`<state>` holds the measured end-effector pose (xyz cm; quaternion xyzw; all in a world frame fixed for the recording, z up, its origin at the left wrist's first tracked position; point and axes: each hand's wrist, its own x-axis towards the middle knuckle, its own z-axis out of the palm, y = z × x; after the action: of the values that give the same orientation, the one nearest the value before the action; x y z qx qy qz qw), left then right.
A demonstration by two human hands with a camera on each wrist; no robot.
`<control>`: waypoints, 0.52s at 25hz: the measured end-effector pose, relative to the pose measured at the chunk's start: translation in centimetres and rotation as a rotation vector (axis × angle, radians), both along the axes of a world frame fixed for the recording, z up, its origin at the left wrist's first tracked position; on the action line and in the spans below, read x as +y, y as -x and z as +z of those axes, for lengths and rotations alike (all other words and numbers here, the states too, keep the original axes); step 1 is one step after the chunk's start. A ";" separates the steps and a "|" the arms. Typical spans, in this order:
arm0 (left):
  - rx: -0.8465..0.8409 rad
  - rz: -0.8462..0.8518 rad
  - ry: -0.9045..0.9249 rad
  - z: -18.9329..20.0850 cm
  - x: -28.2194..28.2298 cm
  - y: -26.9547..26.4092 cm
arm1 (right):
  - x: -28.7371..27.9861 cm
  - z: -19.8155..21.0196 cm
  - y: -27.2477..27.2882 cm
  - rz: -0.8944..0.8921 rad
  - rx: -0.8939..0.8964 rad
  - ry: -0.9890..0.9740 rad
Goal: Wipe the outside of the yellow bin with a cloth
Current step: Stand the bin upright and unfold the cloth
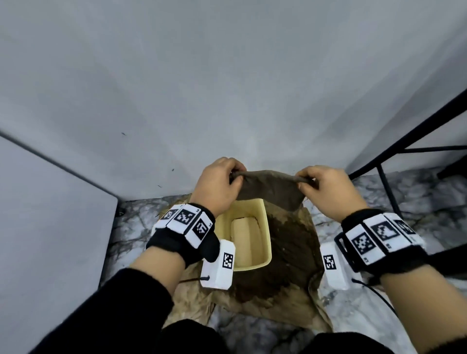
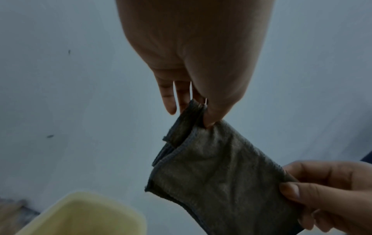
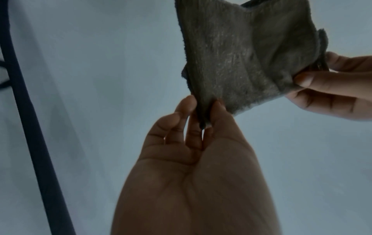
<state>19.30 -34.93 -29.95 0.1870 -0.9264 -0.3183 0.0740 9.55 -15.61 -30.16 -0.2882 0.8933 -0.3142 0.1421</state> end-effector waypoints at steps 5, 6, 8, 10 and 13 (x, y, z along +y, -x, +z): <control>0.042 -0.010 -0.024 15.5 1.7 -0.3 | 2.0 15.1 0.2 -0.011 0.014 0.039; 0.049 -0.027 0.000 18.8 2.3 -0.3 | 2.6 18.2 0.3 -0.014 0.021 0.047; 0.057 -0.054 0.029 24.7 3.3 -0.5 | 3.8 23.7 -0.1 -0.015 0.035 0.050; 0.077 -0.079 0.046 29.2 4.3 -0.1 | 5.0 28.0 -0.2 -0.016 0.051 0.048; 0.105 -0.144 0.095 34.4 6.5 0.9 | 7.9 33.2 -0.1 -0.037 0.068 0.029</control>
<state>18.43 -28.43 4.42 0.0994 -0.9463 -0.2878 0.1083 9.67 -7.71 3.05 -0.2844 0.8981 -0.3198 0.1015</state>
